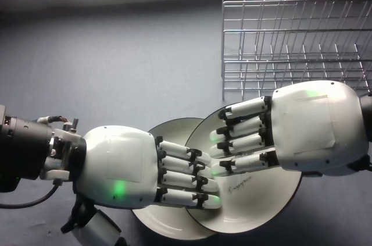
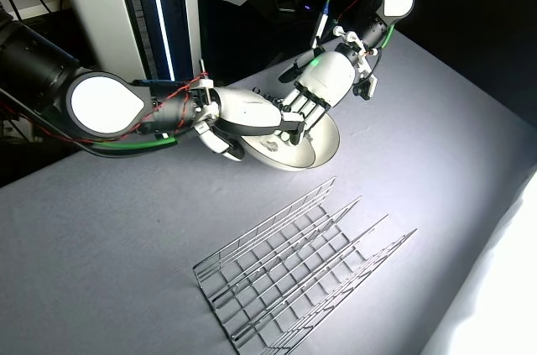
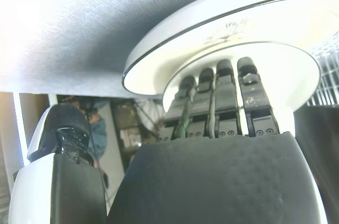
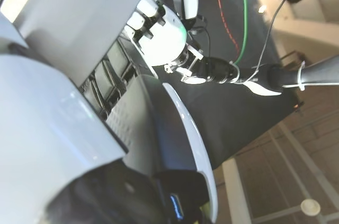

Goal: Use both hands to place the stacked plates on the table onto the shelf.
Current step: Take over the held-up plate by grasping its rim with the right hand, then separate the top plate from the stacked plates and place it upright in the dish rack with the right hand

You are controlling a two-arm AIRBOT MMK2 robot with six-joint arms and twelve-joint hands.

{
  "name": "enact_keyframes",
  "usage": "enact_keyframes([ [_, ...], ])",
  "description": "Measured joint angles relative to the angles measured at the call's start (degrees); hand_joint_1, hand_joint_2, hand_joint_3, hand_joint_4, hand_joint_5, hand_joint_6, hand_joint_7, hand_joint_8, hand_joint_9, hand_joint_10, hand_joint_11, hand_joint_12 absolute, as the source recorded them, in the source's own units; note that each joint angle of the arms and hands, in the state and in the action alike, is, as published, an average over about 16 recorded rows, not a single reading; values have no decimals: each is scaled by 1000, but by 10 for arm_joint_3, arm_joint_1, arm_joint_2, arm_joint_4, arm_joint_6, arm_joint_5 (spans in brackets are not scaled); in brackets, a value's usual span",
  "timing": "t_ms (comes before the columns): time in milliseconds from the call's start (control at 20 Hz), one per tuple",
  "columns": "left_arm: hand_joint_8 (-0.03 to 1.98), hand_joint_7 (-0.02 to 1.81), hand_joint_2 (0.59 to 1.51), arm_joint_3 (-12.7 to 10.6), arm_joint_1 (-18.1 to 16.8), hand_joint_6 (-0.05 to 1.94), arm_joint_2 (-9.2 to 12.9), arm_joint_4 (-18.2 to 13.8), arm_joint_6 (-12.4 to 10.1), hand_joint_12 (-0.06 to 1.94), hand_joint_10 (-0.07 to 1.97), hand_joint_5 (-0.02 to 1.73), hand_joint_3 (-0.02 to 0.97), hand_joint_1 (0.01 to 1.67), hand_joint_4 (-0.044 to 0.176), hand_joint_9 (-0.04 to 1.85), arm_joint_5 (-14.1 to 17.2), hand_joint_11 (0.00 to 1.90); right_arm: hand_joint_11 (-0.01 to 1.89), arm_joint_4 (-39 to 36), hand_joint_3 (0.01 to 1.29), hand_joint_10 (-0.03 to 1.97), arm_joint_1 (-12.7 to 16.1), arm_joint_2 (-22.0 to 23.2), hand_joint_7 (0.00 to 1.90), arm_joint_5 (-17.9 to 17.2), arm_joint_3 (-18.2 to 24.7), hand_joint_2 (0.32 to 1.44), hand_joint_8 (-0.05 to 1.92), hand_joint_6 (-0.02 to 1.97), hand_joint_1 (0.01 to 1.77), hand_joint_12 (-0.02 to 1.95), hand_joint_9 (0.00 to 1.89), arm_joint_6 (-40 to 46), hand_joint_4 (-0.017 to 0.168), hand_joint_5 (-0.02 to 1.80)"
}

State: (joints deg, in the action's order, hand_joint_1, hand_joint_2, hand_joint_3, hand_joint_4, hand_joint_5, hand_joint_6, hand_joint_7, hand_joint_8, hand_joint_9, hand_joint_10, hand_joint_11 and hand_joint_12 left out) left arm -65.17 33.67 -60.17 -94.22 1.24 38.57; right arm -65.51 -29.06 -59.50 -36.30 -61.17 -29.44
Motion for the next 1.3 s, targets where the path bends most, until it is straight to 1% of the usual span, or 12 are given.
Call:
enact_keyframes([
  [250,-15,0,1103,-1,-1,-37,-2,0,0,10,9,-12,19,16,-9,25,0,24,63,26,15,84,-7,-1,460,17,6,1086,13,19,1235,1350,451,-10,5,428],
  [450,-14,0,1103,-2,-2,-37,-3,-1,0,10,9,-12,20,15,-9,23,0,22,121,40,15,132,-9,-5,566,25,7,1089,21,27,1242,1404,548,-17,5,524],
  [700,-14,0,1107,0,-5,-37,-2,-1,-3,10,9,-11,20,15,-9,20,-2,20,239,53,15,195,-11,-8,677,27,7,1083,52,65,1250,1413,660,-25,1,625],
  [800,-14,3,1109,2,-7,-38,1,0,-5,10,9,-11,20,15,-9,21,-2,20,316,56,15,271,-11,-8,714,25,7,1075,88,99,1250,1394,695,-26,-1,660],
  [1050,-4,17,1113,13,-17,-25,18,6,-13,9,8,-1,20,15,-6,20,2,18,516,61,15,542,-7,-7,793,16,7,1041,207,186,1247,1323,791,-30,-5,730],
  [1300,6,36,1117,26,-43,-10,52,24,-25,9,9,10,20,15,-3,26,12,18,683,66,14,790,5,-5,868,7,7,1006,364,324,1253,1270,875,-32,-6,794],
])
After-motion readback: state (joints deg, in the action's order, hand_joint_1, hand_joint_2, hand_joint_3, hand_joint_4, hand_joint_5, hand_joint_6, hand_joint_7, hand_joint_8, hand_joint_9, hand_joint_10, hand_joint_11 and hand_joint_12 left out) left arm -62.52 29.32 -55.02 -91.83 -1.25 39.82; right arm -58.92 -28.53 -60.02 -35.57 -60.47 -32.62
